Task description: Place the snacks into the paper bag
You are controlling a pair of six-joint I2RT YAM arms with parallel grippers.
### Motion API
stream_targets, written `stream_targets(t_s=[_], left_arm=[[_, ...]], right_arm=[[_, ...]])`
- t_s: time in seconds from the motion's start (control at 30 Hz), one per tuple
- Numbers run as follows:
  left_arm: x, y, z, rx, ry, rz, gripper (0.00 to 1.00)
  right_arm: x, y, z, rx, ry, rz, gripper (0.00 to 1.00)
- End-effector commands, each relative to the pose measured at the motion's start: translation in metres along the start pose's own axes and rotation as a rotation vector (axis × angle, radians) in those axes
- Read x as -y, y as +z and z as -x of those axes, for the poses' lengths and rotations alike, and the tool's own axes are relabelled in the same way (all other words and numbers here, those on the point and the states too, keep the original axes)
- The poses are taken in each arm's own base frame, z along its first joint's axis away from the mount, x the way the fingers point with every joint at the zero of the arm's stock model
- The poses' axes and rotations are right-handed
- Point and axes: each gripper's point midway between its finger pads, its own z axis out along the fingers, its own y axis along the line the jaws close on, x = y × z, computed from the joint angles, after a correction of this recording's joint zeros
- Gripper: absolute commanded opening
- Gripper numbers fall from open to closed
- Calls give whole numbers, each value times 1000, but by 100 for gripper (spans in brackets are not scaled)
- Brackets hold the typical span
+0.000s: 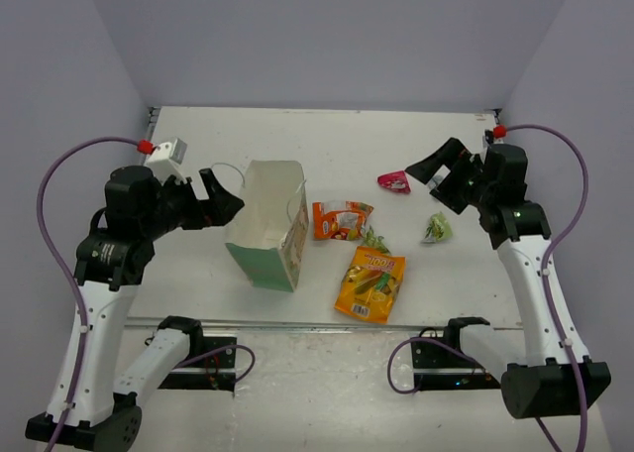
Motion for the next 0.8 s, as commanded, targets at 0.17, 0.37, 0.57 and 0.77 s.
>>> stream_targets(t_s=[0.17,0.37,0.57,0.77], left_arm=[[11,-7,-20,-107,127,-110,100],[-20,26,-49,-181,70,-27,100],[-52,53,-49,-158,114,80,85],[-57,57,-30,-105,141,126,8]], right_arm=[[-8,-15,-8,-28,-27,38,99],[-4,-12,-8,-41,-58,17,99],[6,-2,-13,-81,-66,-23,99],[26,14,-32,-173,-98,-90,99]])
